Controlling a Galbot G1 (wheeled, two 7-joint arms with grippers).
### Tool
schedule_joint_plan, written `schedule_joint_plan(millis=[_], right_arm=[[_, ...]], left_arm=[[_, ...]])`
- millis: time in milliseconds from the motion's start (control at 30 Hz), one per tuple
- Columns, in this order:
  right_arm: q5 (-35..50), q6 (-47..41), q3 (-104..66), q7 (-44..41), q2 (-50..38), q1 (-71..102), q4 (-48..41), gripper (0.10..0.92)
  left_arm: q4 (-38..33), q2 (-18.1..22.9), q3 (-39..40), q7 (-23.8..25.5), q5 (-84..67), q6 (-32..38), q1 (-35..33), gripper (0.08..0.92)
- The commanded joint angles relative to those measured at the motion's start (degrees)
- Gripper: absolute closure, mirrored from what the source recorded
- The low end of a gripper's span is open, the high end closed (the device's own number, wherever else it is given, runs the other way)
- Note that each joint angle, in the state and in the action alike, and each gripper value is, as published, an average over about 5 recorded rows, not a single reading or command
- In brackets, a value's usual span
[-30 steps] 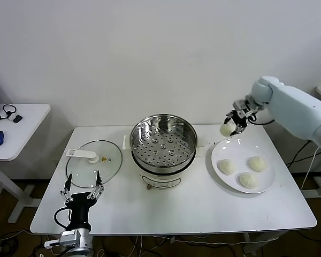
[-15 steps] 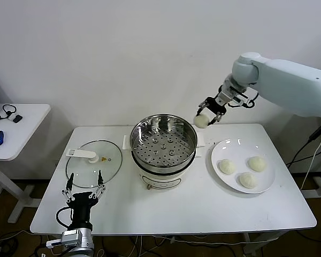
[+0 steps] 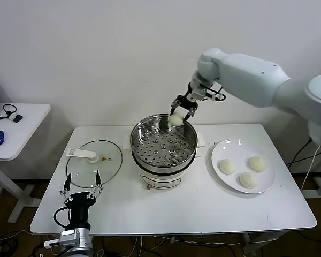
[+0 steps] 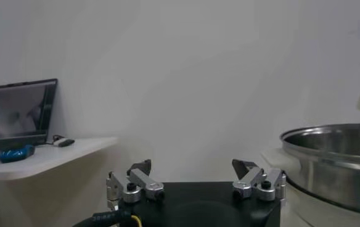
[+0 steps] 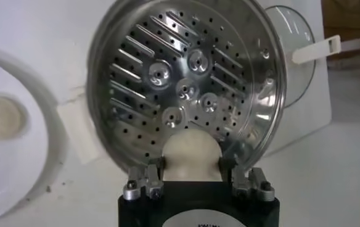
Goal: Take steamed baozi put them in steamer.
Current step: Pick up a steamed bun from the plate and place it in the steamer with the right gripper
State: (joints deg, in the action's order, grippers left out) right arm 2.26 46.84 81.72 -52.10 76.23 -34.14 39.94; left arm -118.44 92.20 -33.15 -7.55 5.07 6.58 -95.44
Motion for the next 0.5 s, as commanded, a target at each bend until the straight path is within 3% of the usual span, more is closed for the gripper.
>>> schedule_joint_plan(millis=[33,500], right_arm=[[-8.1,3.2,-4.4,1.2,8.7,8.0,-12.1,0.423],[-8.5,3.2,-6.6,1.2,10.4,10.7,-14.6,0.423]], left_arm=[[0.3,2.8,-0.2,-0.2,-0.3,0.2,0.0,0.177],[0.6,2.8,-0.1,-0.4,0.1,0.2,0.4,0.177]])
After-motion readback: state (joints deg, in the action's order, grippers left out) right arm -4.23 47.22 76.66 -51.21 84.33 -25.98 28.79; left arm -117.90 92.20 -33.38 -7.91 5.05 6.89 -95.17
